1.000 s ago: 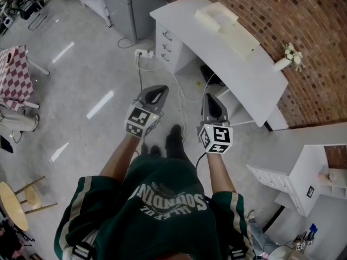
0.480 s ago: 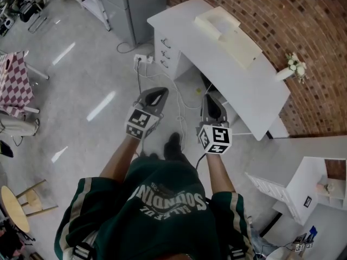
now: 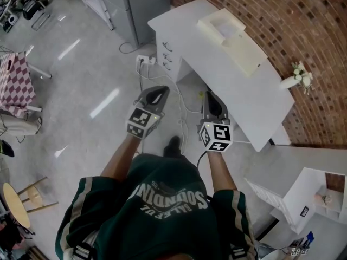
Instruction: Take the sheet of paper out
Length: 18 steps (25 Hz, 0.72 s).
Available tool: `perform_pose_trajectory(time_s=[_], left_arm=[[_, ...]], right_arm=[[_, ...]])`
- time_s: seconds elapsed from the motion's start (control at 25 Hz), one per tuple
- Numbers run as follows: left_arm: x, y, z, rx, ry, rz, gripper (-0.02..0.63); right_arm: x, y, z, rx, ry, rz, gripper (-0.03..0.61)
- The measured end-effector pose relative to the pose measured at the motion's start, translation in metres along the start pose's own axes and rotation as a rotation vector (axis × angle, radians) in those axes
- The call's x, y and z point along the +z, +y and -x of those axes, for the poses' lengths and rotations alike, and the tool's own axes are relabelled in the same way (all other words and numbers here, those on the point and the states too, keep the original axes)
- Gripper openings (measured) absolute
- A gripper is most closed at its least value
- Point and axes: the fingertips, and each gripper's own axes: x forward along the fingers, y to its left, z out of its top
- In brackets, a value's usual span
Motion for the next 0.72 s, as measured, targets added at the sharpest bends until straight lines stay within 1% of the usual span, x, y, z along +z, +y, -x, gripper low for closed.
perform_pose_trajectory(time_s=[0.28,0.56,0.72], left_arm=[[0.002,0.005,-0.031,0.043,0.014,-0.001,0.011],[0.003,-0.007,-0.058,0.068,0.025,0.004,0.011],[0.001,-0.015,-0.069,0.068,0.030,0.000,0.011]], right_arm=[[0.006,-0.026,-0.025,0.046,-0.009,-0.004,0.000],[0.005,-0.052,-0.033,0.082,-0.004,-0.006,0.000],[0.004,-0.068,-0.032,0.082,-0.003,-0.012,0.000]])
